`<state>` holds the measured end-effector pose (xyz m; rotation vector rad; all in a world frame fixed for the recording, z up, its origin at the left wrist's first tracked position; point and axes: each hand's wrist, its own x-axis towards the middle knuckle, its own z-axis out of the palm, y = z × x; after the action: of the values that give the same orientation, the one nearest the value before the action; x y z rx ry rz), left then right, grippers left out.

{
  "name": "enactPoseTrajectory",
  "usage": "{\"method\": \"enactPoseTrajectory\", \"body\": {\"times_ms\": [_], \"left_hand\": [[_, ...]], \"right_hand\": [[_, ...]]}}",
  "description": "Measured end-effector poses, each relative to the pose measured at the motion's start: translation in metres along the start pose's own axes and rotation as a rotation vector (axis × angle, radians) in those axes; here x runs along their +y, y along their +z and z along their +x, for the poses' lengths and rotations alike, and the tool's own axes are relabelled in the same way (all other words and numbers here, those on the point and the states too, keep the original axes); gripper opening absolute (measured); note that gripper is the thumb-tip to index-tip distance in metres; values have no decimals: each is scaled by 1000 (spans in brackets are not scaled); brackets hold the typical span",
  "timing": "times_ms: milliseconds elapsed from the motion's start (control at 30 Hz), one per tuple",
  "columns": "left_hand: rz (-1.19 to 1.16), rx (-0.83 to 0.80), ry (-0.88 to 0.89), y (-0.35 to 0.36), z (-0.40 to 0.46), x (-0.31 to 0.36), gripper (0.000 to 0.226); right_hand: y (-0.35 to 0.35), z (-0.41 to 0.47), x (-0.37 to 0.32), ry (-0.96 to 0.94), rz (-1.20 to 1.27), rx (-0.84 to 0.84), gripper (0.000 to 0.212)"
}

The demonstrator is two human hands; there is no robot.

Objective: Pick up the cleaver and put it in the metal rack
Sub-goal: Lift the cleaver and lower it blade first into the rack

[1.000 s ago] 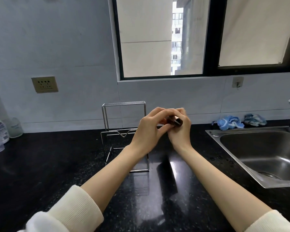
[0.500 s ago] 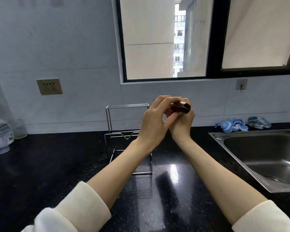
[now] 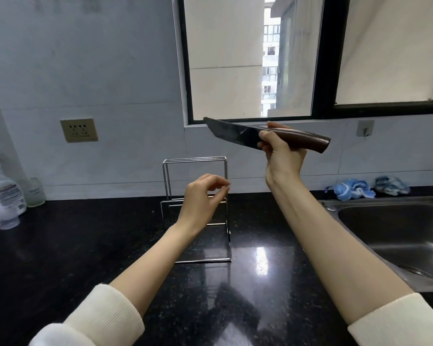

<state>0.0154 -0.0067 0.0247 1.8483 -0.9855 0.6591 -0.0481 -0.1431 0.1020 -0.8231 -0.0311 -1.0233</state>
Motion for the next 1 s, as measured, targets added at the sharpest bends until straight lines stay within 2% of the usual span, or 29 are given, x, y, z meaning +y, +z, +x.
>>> {"method": "enactPoseTrajectory", "body": {"times_ms": [167, 400, 1000], "left_hand": [[-1, -82, -66, -6, -2, -9, 7], [3, -148, -171, -8, -4, -18, 6], [149, -166, -169, -14, 0, -13, 8]], "right_hand": [[4, 5, 1, 83, 24, -27, 18], [9, 5, 7, 219, 125, 17, 17], [35, 37, 10, 216, 80, -7, 15]]}}
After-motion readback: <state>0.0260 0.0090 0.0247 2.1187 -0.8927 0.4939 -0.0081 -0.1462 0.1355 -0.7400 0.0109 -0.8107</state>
